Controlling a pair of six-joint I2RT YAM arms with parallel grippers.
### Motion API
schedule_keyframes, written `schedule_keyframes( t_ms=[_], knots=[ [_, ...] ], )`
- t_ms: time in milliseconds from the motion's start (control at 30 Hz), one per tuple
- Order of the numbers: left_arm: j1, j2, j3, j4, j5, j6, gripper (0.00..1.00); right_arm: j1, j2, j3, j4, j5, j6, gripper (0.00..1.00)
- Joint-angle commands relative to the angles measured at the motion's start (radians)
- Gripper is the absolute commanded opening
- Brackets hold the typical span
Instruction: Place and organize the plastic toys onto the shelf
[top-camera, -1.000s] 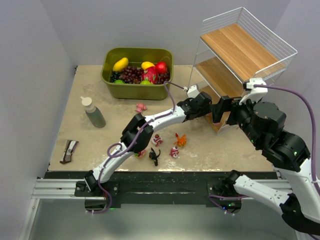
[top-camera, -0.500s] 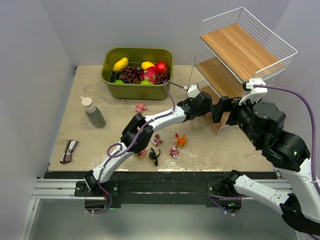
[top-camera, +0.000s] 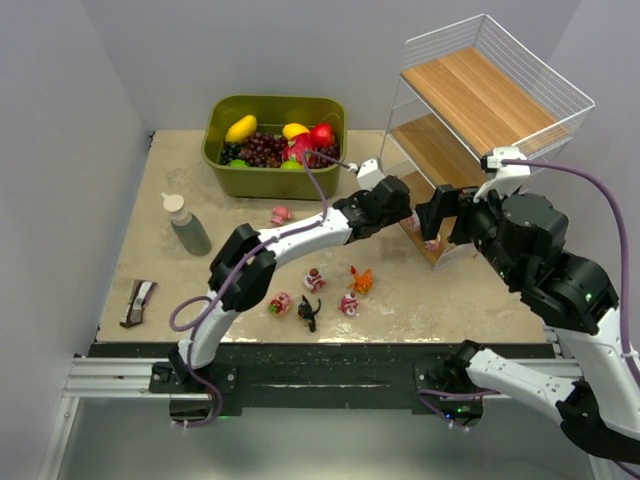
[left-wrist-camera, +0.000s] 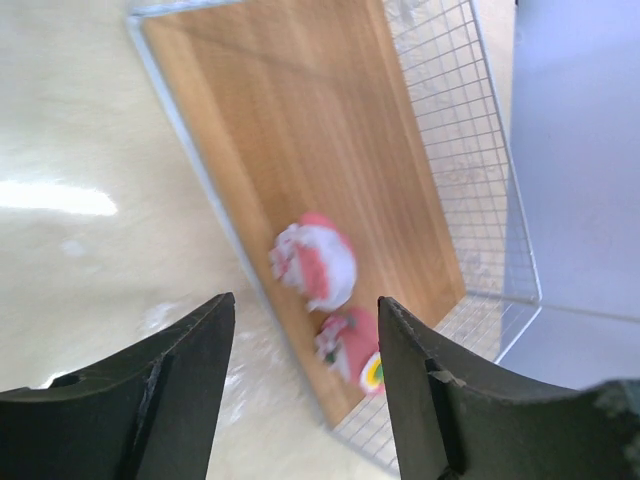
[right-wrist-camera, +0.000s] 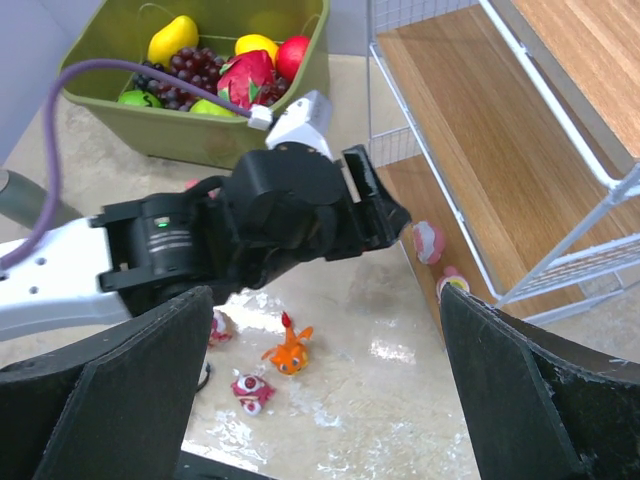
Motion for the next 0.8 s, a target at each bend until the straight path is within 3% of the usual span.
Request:
schedule_keyframes(
  t_ms=[0, 200, 267, 333, 467, 600, 767],
  knots=[
    [0.031, -0.21, -0.193, 0.033, -0.085, 0.046, 0.64, 0.001, 0.04, 0.028, 0.052, -0.068, 0.011, 0.99],
    [0.112, -0.441, -0.431, -0.056, -0.188, 0.082, 0.68, 0.001, 0.094, 0.007, 0.115, -0.175, 0.036, 0.98],
    [0.137, -0.492, -0.461, -0.122, -0.237, 0.105, 0.88, 0.002, 0.103, -0.011, 0.138, -0.186, 0.042, 0.98],
    [0.157, -0.513, -0.485, -0.18, -0.286, 0.131, 1.0, 0.001, 0.109, -0.022, 0.166, -0.2, 0.053, 0.98],
    [0.235, -0.52, -0.53, -0.212, -0.297, 0.246, 1.0, 0.001, 0.137, -0.037, 0.189, -0.208, 0.068, 0.98],
    [0.311, -0.552, -0.649, -0.124, -0.245, 0.314, 0.99, 0.002, 0.152, -0.048, 0.198, -0.208, 0.077, 0.97],
    [0.419, -0.544, -0.77, 0.027, -0.168, 0.43, 0.86, 0.002, 0.163, -0.065, 0.211, -0.206, 0.085, 0.97]
  ],
)
